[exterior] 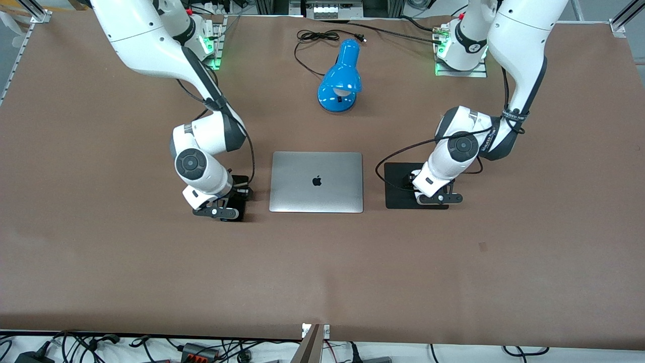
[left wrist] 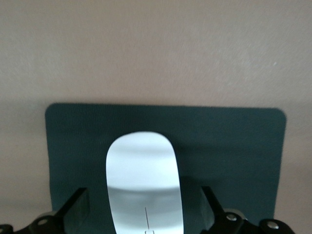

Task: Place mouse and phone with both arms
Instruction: 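Release the phone beside the laptop while the left gripper releases the mouse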

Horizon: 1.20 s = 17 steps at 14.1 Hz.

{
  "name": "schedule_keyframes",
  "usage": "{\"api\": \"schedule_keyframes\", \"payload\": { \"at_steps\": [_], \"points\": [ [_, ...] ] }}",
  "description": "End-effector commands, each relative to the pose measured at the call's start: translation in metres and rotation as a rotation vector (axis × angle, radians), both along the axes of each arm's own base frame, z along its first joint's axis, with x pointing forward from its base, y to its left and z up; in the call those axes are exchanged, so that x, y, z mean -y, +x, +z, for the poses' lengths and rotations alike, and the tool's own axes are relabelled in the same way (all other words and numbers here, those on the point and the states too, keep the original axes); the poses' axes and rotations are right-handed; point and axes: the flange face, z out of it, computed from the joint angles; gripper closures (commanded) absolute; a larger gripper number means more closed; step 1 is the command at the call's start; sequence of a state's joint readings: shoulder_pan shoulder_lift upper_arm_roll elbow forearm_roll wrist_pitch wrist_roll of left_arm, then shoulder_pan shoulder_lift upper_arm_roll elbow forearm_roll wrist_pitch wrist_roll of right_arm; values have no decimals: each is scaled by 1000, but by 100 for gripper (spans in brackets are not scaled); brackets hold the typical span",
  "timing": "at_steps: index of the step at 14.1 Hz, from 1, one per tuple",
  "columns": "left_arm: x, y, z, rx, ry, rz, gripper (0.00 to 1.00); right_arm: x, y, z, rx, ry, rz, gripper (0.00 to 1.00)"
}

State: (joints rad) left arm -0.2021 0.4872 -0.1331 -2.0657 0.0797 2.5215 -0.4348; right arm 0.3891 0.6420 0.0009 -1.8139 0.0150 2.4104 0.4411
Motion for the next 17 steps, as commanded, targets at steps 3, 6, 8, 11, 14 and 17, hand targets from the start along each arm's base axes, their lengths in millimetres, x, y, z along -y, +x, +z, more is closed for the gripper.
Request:
{"api": "schedule_keyframes", "payload": {
  "at_steps": [3,6,8,11,14,17],
  "points": [
    [-17,27,84,-27,72,-57,0,-21,5,-5,29,16,-9,0],
    [-35,47,163,-122,124,-93,0,-15,31,39,95,40,-18,0],
    [-42,51,229,-226,150,-149,0,15,49,95,142,56,-63,0],
    [-86,58,321,-269,139,-112,0,84,63,170,123,42,-151,0],
    [-132,53,367,-306,85,-183,0,138,62,246,90,22,-186,0],
    [-155,14,418,-250,-6,-152,0,217,48,334,58,15,-193,0]
  ]
}}
